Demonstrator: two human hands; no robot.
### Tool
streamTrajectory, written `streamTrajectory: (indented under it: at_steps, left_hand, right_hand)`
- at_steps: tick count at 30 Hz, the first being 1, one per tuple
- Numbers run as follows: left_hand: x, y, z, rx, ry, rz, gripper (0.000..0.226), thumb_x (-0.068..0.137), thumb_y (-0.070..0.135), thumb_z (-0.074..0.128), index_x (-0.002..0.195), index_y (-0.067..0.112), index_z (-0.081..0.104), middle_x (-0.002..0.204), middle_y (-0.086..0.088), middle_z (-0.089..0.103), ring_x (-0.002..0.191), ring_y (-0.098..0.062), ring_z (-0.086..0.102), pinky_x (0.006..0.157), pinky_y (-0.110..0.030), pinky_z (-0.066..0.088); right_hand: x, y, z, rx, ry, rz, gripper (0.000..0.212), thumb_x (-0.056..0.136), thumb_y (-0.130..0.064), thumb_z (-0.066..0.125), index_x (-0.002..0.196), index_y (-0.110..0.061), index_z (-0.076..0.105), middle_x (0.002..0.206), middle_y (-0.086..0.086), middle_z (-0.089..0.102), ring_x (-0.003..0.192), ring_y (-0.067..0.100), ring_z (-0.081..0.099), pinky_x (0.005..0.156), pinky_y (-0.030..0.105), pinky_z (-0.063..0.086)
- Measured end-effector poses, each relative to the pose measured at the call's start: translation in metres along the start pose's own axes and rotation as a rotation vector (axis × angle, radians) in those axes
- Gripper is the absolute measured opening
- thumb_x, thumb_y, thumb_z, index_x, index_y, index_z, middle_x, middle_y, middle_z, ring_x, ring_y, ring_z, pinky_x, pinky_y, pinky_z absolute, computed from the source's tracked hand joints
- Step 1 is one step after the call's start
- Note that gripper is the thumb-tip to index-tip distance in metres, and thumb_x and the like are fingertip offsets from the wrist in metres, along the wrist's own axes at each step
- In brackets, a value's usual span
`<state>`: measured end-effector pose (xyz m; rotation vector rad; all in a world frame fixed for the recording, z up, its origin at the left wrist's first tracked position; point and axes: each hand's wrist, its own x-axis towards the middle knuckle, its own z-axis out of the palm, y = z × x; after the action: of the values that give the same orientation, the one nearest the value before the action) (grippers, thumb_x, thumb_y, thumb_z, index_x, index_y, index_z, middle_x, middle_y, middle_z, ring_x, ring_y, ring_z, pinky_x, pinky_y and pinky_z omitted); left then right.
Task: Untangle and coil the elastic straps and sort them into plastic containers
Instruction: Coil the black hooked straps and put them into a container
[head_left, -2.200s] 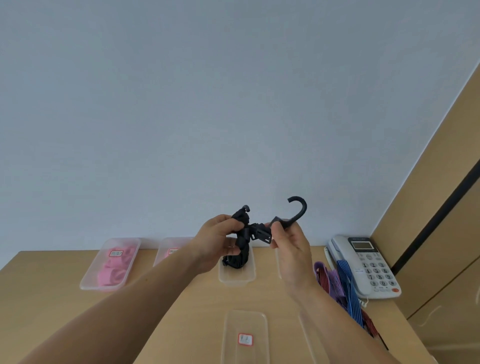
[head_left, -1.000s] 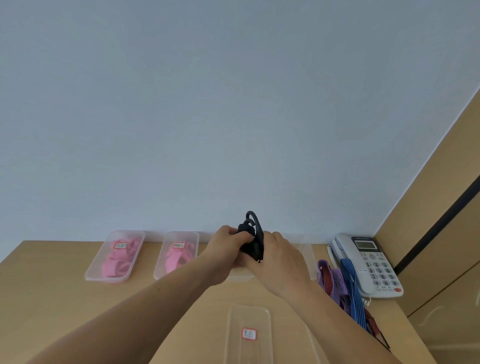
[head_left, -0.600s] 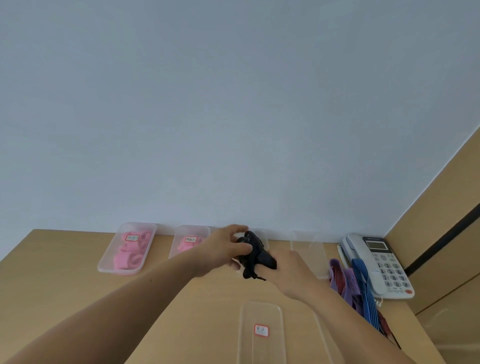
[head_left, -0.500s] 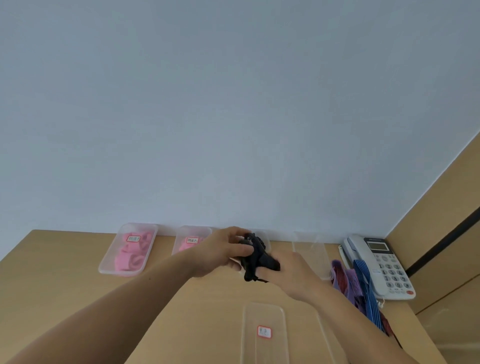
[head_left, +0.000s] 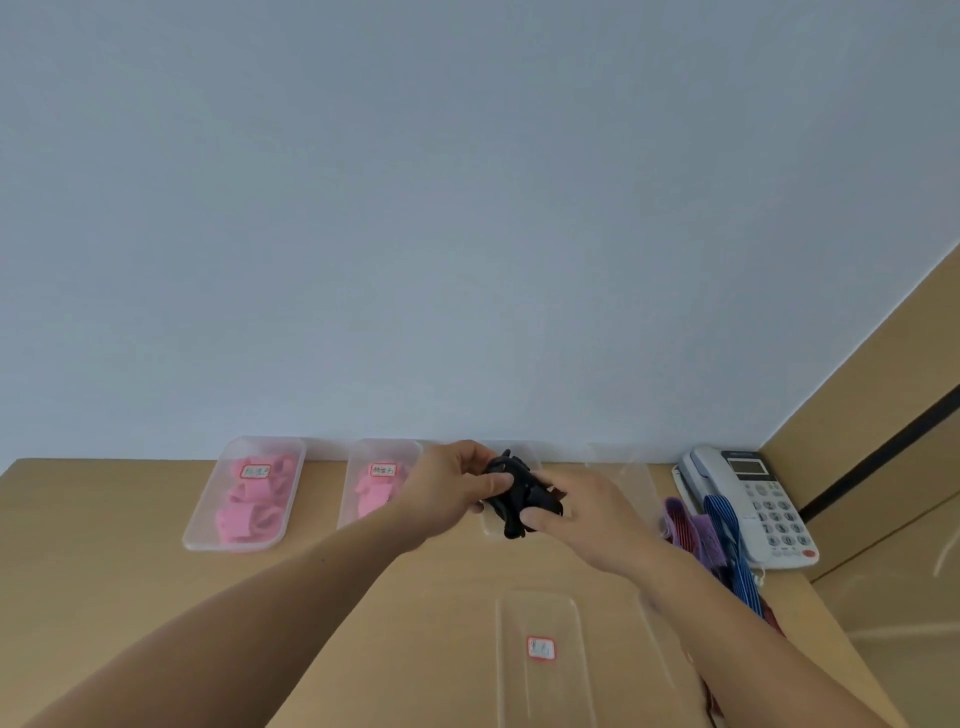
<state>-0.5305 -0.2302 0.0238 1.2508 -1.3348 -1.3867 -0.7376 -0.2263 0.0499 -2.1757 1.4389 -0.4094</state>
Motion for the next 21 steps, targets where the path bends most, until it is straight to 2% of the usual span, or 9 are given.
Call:
streamTrajectory:
  at_steps: [2, 5, 6, 9, 10, 12, 14, 17, 21]
  left_hand:
    - [0.006, -0.004, 0.003, 0.035, 0.044, 0.028, 0.009, 0.084, 0.013, 0.077, 0.089, 0.014, 0.069, 0.078, 0.007, 0.075, 0.071, -0.009, 0.069, 0.064, -0.02, 0.052]
    - [0.019, -0.011, 0.004, 0.161, 0.127, -0.005, 0.01, 0.082, 0.023, 0.079, 0.087, 0.019, 0.071, 0.081, 0.005, 0.077, 0.08, -0.012, 0.073, 0.077, -0.029, 0.057]
    - [0.024, -0.014, 0.004, 0.239, 0.15, -0.032, 0.012, 0.082, 0.029, 0.079, 0.087, 0.022, 0.072, 0.079, 0.007, 0.076, 0.079, -0.01, 0.072, 0.076, -0.028, 0.056]
    - [0.036, -0.024, 0.006, 0.502, 0.18, -0.083, 0.015, 0.081, 0.043, 0.074, 0.092, 0.033, 0.075, 0.06, 0.026, 0.065, 0.056, 0.01, 0.057, 0.05, -0.009, 0.038]
    - [0.04, -0.029, 0.008, 0.569, 0.176, -0.078, 0.017, 0.082, 0.044, 0.072, 0.096, 0.035, 0.075, 0.059, 0.028, 0.063, 0.056, 0.012, 0.055, 0.048, -0.009, 0.036]
    - [0.049, -0.04, 0.014, 0.687, 0.157, -0.057, 0.023, 0.084, 0.047, 0.068, 0.103, 0.035, 0.075, 0.082, 0.024, 0.07, 0.082, 0.01, 0.059, 0.06, -0.009, 0.038]
    - [0.059, -0.051, 0.022, 0.812, 0.124, -0.059, 0.03, 0.086, 0.05, 0.065, 0.107, 0.031, 0.075, 0.105, 0.013, 0.07, 0.108, -0.007, 0.053, 0.079, -0.021, 0.038]
    - [0.069, -0.067, 0.034, 0.927, 0.095, -0.075, 0.036, 0.087, 0.052, 0.062, 0.11, 0.026, 0.074, 0.122, 0.01, 0.062, 0.122, -0.012, 0.039, 0.097, -0.026, 0.035]
    - [0.071, -0.086, 0.038, 1.078, 0.112, -0.079, 0.036, 0.085, 0.057, 0.059, 0.105, 0.031, 0.074, 0.137, 0.007, 0.052, 0.135, -0.014, 0.031, 0.11, -0.031, 0.028]
  right_hand:
    - [0.01, 0.005, -0.003, -0.033, 0.012, -0.017, 0.028, 0.074, -0.045, 0.061, 0.095, -0.027, 0.065, 0.082, -0.007, 0.065, 0.081, 0.012, 0.055, 0.074, 0.03, 0.046]
    - [0.032, 0.019, -0.008, -0.038, -0.035, -0.026, 0.037, 0.073, -0.039, 0.065, 0.109, -0.041, 0.059, 0.087, -0.025, 0.062, 0.087, -0.007, 0.053, 0.07, 0.014, 0.042]
    - [0.041, 0.025, -0.009, -0.054, -0.057, -0.041, 0.038, 0.074, -0.036, 0.066, 0.11, -0.043, 0.058, 0.085, -0.028, 0.059, 0.089, -0.011, 0.051, 0.068, 0.012, 0.04]
    - [0.067, 0.047, -0.007, -0.119, -0.137, -0.075, 0.041, 0.074, -0.029, 0.067, 0.11, -0.045, 0.058, 0.088, -0.022, 0.059, 0.086, -0.002, 0.054, 0.065, 0.016, 0.04]
    - [0.075, 0.057, -0.005, -0.135, -0.17, -0.086, 0.042, 0.074, -0.028, 0.067, 0.111, -0.046, 0.058, 0.09, -0.02, 0.06, 0.086, 0.001, 0.054, 0.066, 0.019, 0.043]
    - [0.09, 0.076, 0.001, -0.182, -0.248, -0.103, 0.041, 0.076, -0.031, 0.066, 0.112, -0.047, 0.056, 0.096, -0.014, 0.057, 0.093, 0.006, 0.052, 0.074, 0.029, 0.048]
    - [0.104, 0.093, 0.005, -0.247, -0.323, -0.132, 0.04, 0.078, -0.033, 0.066, 0.115, -0.046, 0.056, 0.1, -0.008, 0.056, 0.097, 0.01, 0.048, 0.08, 0.035, 0.048]
    - [0.124, 0.11, 0.008, -0.315, -0.425, -0.226, 0.04, 0.082, -0.029, 0.067, 0.119, -0.042, 0.057, 0.105, -0.005, 0.06, 0.1, 0.012, 0.044, 0.084, 0.038, 0.047]
    - [0.141, 0.113, 0.02, -0.387, -0.537, -0.365, 0.041, 0.082, -0.026, 0.067, 0.121, -0.036, 0.059, 0.105, 0.0, 0.06, 0.103, 0.016, 0.048, 0.084, 0.039, 0.047]
